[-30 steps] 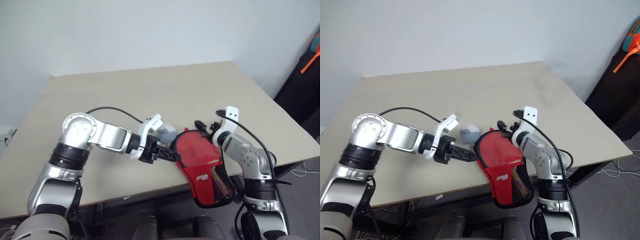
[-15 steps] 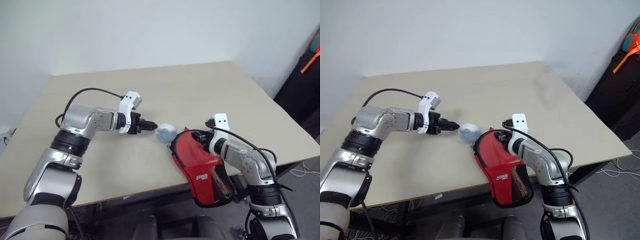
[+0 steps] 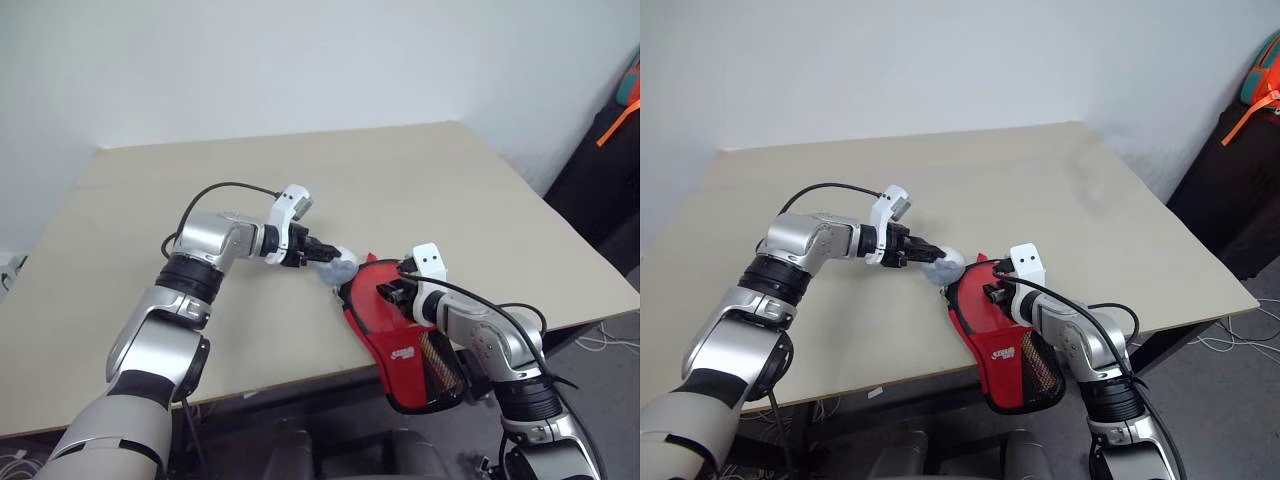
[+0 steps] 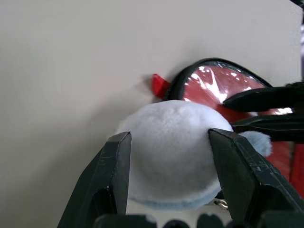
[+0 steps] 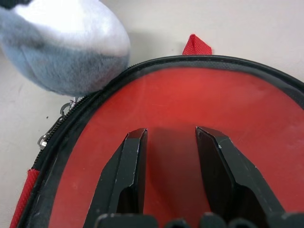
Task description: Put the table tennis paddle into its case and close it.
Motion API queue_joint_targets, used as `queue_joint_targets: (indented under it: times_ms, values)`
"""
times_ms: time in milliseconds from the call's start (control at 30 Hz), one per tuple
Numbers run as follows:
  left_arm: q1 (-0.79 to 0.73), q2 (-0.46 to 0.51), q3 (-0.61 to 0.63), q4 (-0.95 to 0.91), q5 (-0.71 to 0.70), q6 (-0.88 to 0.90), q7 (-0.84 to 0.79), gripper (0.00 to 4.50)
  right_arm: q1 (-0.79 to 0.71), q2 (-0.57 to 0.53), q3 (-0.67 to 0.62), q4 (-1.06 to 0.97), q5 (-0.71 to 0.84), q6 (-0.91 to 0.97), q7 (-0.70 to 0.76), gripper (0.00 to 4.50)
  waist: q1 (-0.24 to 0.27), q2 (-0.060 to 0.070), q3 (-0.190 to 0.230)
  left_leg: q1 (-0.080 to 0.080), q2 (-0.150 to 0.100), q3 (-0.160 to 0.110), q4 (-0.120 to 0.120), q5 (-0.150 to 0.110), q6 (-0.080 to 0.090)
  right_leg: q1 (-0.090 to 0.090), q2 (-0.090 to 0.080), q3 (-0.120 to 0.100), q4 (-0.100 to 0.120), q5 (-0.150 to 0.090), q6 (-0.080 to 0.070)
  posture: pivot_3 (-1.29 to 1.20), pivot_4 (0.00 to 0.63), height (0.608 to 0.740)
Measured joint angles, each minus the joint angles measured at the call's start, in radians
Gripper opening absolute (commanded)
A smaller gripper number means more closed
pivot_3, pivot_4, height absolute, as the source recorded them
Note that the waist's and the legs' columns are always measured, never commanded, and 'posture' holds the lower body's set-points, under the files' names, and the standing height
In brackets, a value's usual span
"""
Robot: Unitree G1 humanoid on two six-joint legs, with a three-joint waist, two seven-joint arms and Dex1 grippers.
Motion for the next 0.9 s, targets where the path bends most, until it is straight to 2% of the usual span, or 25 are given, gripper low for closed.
queue_joint_targets:
  times_ms: [167,300,500,833,900]
  values:
    - [0.0,-0.005,0.029,0.0,0.009,0.029,-0.055,2.7,0.004,0.003,0.008,0.006,-0.038,-0.02,0.003,1.75,0.0,0.0,0.0,0.0,0.0,-0.001,0.001,0.001,0.001,0.001,0.0,0.0,0.0,0.0,-0.001,0.0,0.0,0.74]
    - [0.0,-0.004,0.039,0.001,0.025,0.059,-0.092,3.51,0.009,0.014,0.006,0.007,-0.051,-0.025,0.003,1.71,0.0,-0.001,0.0,0.0,0.0,-0.001,0.002,0.001,0.001,0.002,0.0,0.0,0.001,0.0,0.0,0.0,0.0,0.74]
    - [0.022,-0.003,0.031,0.007,0.087,0.057,-0.123,3.51,0.01,0.021,0.002,0.011,-0.063,-0.029,0.003,1.71,0.001,-0.001,-0.001,0.0,0.0,-0.002,0.002,0.001,0.001,0.002,0.0,-0.001,0.001,0.0,0.0,0.0,0.0,0.74]
    - [0.027,-0.069,0.037,0.031,0.162,0.008,-0.114,3.51,-0.006,0.024,0.003,0.039,-0.086,-0.041,0.007,1.71,0.003,-0.002,-0.001,0.001,0.0,-0.002,0.003,0.001,0.001,0.004,0.0,-0.001,0.001,0.001,0.0,0.0,0.0,0.74]
    - [0.024,-0.086,0.045,0.06,0.165,0.007,-0.104,3.14,-0.009,0.028,0.002,0.046,-0.093,-0.042,0.007,1.71,0.003,-0.002,-0.002,0.002,0.0,-0.003,0.004,0.001,0.001,0.005,0.0,-0.001,0.001,0.001,0.0,0.0,0.0,0.74]
